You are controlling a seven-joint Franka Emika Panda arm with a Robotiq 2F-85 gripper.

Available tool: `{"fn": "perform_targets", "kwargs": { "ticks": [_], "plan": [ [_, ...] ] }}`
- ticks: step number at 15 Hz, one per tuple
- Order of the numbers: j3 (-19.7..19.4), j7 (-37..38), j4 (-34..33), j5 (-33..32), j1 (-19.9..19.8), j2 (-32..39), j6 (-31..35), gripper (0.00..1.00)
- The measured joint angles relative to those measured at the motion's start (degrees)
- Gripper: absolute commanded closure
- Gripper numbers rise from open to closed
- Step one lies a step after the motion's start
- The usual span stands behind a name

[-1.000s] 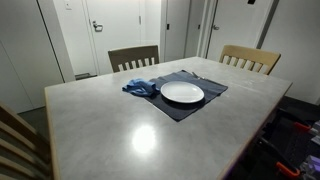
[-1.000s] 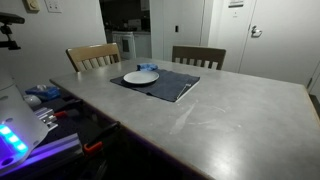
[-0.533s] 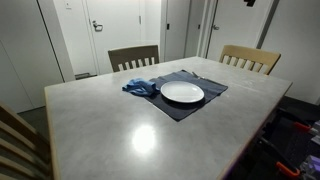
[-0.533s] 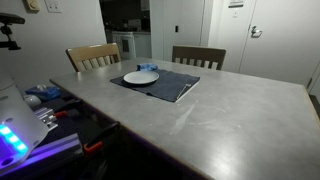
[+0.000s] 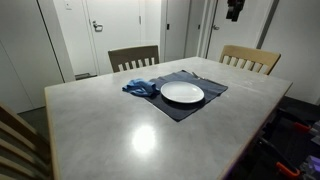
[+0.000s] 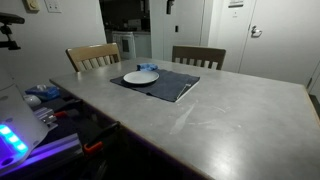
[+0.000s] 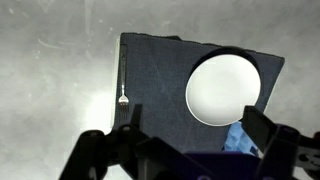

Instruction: Put the silver fork on top of the white plate

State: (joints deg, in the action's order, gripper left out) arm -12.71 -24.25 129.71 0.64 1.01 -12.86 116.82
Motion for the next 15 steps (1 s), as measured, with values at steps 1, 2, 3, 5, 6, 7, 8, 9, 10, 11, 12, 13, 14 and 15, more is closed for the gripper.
{"fn": "perform_targets", "kwargs": {
  "ticks": [1, 2, 3, 5, 6, 7, 8, 9, 10, 11, 12, 13, 14, 15],
  "plan": [
    [0.0, 0.0, -1.76, 0.34, -0.16, 2.46, -0.1, 0.0],
    [0.0, -0.03, -3.54, 0.86, -0.37, 4.89, -0.12, 0.0],
    [0.0, -0.15, -5.22, 1.68, -0.67, 7.2, -0.11, 0.0],
    [0.04, -1.99, -8.38, 4.76, -1.51, 11.62, -0.79, 0.0],
    [0.04, -3.05, -9.69, 5.93, -1.92, 13.36, -1.27, 0.0],
    [0.04, -3.53, -10.59, 6.44, -2.17, 14.55, -1.55, 0.0],
    [0.04, -3.7, -11.17, 6.64, -2.28, 15.23, -1.83, 0.0],
    [0.05, -3.71, -11.41, 6.65, -2.29, 15.38, -2.06, 0.0],
    [0.09, -3.71, -11.58, 6.65, -2.29, 15.37, -2.2, 0.0],
    [0.1, -3.71, -11.72, 6.65, -2.3, 15.36, -2.3, 0.0],
    [0.41, -3.63, -11.74, 6.64, -2.5, 15.34, -2.2, 0.0],
    [0.91, -3.57, -11.73, 6.64, -2.78, 15.35, -2.12, 0.0],
    [1.44, -3.38, -11.65, 6.64, -2.97, 15.36, -1.97, 0.0],
    [1.96, -3.13, -11.53, 6.64, -3.06, 15.53, -1.71, 0.0]
  ]
}}
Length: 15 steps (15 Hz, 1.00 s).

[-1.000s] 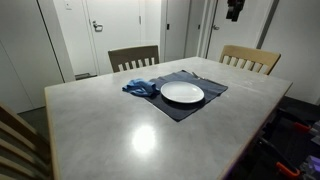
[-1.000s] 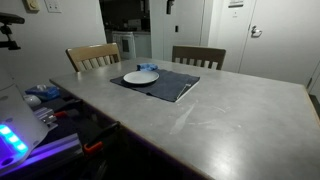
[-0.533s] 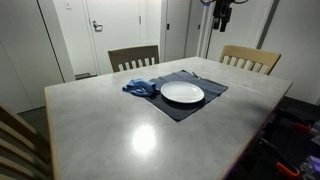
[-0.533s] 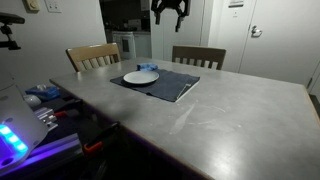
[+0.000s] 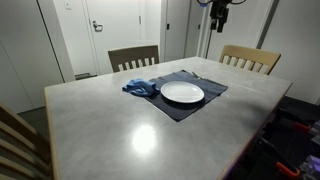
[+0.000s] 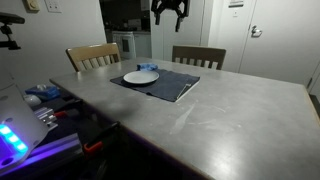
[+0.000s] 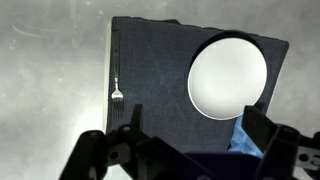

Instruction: Put the silver fork on top of the white plate

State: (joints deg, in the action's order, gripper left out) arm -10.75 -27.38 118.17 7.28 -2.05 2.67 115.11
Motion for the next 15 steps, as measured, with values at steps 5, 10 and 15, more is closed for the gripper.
{"fn": "perform_targets", "kwargs": {
  "ticks": [5, 10, 15],
  "plan": [
    [1.95, 0.63, -0.04, 0.02, -0.16, 4.97, 1.93, 0.0],
    [3.86, 1.14, -0.18, 0.43, -1.62, 12.95, 5.49, 0.0],
    [4.24, 6.12, 0.36, 0.08, -2.97, 19.57, 12.01, 0.0]
  ]
}}
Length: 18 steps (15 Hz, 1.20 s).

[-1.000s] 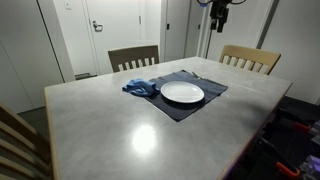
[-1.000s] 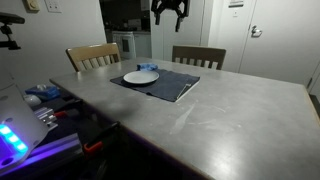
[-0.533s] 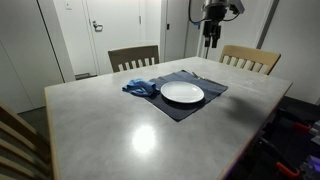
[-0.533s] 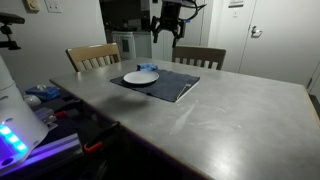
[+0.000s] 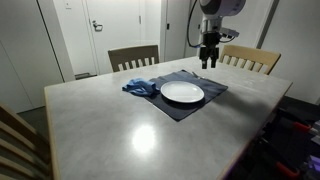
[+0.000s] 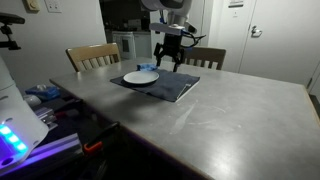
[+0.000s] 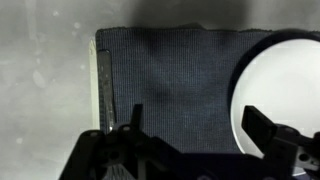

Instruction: Put the silver fork on top of the white plate

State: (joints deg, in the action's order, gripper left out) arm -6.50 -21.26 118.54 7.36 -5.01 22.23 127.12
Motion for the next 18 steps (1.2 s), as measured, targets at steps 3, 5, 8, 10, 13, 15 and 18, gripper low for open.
{"fn": "perform_targets", "kwargs": {
  "ticks": [3, 5, 8, 10, 13, 15, 18],
  "plan": [
    [0.0, 0.18, -0.01, 0.0, -0.55, 0.76, 0.68, 0.0],
    [0.04, 0.27, -0.01, 0.0, -0.55, 0.67, 0.73, 0.0],
    [0.59, 2.21, -0.01, -0.33, -0.57, 0.97, 1.26, 0.0],
    [0.89, 5.13, 0.0, -0.99, -0.53, 1.4, 2.65, 0.0],
    [0.93, 8.95, -0.01, -1.29, -0.54, 2.15, 4.62, 0.0],
    [0.92, 11.06, -0.01, -1.31, -0.55, 2.41, 5.39, 0.0],
    [0.72, 14.3, -0.12, -2.25, -0.55, 2.41, 5.57, 0.0]
  ]
}}
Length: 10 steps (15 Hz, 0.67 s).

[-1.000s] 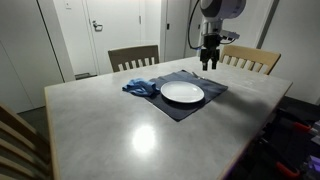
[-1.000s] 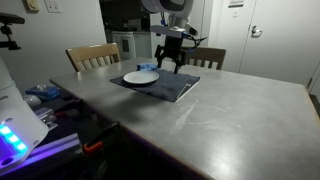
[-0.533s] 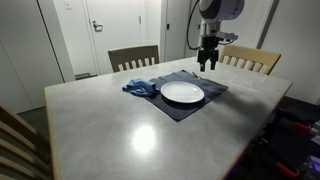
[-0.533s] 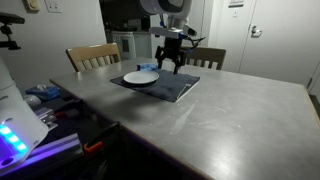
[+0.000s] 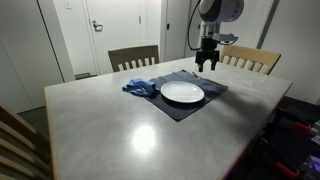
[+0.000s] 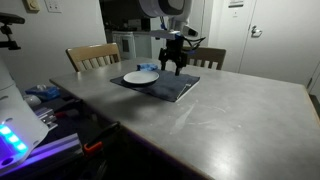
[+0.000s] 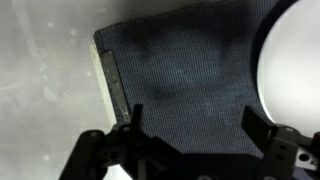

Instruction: Put the silver fork on top of the white plate

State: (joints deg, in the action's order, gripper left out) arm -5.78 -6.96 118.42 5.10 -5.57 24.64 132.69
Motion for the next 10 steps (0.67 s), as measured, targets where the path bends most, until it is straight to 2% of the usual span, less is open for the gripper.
{"fn": "perform_targets", "kwargs": {
  "ticks": [6, 10],
  "plan": [
    [-0.73, 5.74, -0.77, -0.73, -0.06, 1.13, 0.93, 0.0],
    [-1.41, 6.17, -1.03, -2.32, -0.23, 3.61, 2.69, 0.0]
  ]
}}
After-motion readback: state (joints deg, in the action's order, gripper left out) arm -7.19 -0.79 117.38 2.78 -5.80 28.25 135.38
